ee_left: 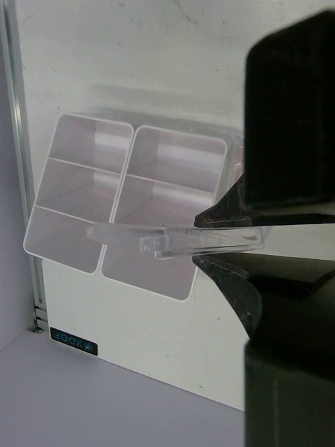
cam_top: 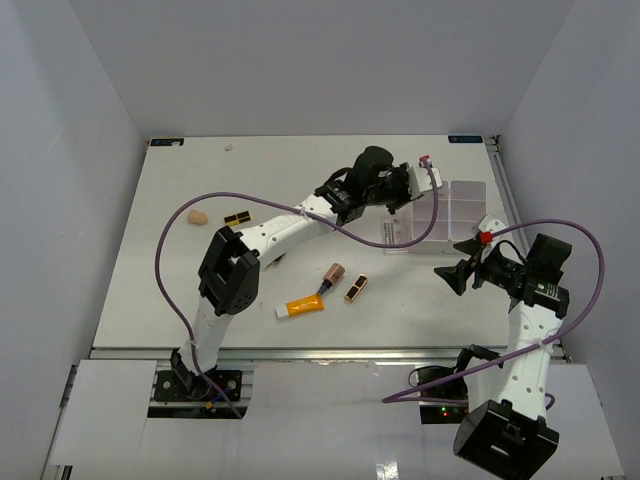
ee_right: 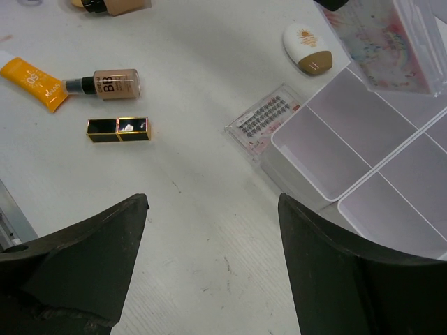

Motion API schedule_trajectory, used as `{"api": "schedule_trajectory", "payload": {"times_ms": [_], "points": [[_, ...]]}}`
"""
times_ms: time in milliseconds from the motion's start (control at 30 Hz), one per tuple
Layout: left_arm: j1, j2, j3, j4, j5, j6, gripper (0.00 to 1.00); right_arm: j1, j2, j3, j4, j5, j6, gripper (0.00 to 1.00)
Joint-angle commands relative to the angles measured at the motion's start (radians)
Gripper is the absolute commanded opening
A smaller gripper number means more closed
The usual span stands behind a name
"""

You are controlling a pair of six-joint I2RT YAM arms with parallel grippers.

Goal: Organize the makeup

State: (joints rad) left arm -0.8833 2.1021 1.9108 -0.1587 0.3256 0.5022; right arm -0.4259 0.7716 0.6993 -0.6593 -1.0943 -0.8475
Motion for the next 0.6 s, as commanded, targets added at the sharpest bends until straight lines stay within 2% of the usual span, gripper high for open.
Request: {"api": "schedule_trajectory", "payload": {"times_ms": [0, 567], "points": [[0.026, 0.022, 0.125, 0.004, -0.018, 0.087, 0.0, -0.007, 0.014, 0.002, -0.041, -0.052, -0.043, 0.81], [0.046, 0.125, 0.192, -0.011, 0.039, 0.111, 0.0, -0.025, 0.016, 0.0, -0.08, -0.074, -0.094, 0.81]]}}
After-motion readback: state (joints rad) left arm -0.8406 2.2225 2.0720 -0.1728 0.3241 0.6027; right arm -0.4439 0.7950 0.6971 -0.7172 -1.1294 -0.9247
